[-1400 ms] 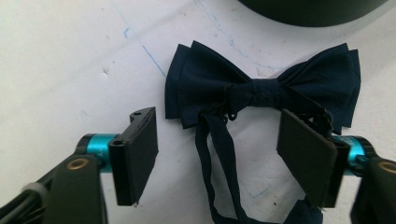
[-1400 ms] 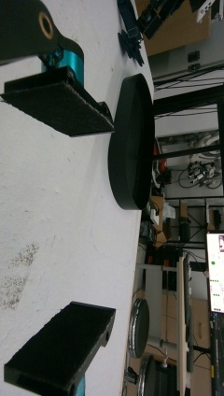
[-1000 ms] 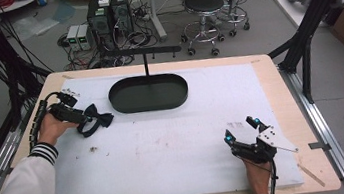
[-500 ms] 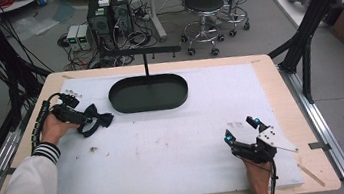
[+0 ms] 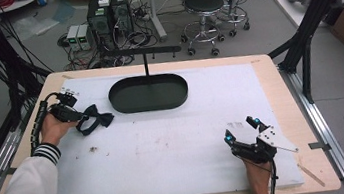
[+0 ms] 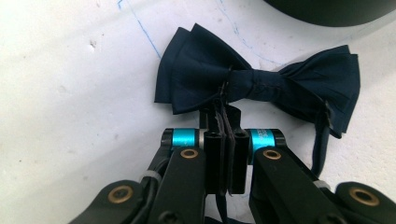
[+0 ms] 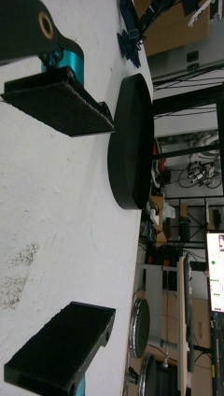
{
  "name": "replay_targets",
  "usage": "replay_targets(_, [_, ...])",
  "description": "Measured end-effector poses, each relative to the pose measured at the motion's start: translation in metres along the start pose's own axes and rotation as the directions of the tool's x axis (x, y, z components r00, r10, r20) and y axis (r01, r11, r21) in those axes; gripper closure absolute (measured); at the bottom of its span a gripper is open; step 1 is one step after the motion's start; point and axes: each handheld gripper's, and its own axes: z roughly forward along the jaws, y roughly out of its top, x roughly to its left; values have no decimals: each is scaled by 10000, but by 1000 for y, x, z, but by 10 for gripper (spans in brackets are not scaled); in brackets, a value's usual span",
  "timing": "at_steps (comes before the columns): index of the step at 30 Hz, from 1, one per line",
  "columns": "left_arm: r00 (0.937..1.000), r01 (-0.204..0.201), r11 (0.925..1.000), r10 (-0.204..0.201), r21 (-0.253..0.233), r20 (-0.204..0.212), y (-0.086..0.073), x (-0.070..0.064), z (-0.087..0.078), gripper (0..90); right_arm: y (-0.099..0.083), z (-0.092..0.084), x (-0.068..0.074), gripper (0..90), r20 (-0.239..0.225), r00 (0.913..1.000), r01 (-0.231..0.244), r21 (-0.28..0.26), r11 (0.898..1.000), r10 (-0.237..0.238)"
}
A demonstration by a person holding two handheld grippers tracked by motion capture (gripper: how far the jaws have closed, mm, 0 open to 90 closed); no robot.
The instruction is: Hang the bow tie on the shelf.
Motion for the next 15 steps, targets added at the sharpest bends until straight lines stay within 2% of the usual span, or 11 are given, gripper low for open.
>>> replay_targets(7, [10000, -6, 9997, 5, -244, -7, 0, 0, -3, 884, 0, 0, 0, 93, -5, 10000, 5, 3, 10000, -5])
replay_targets(10, [10000, -71, 9980, 75, -631, 62, 1, -1, -7, 885, 0, 0, 0, 93, -1, 10000, -6, 13, 10000, 6])
replay_targets(11, [9996, -248, 9958, 237, -878, -128, 2, -3, -10, 885, 0, 0, 0, 93, -5, 10000, 12, 7, 10000, -12])
replay_targets(13, [9986, -500, 9892, 472, -1381, -234, 3, -6, -14, 886, 0, 0, 0, 93, -7, 10000, -6, 4, 10000, 6])
replay_targets(15, [9989, -467, 9793, 447, -1968, -143, 5, -7, -19, 886, 0, 0, -1, 93, 14, 10000, 64, -26, 10000, -64])
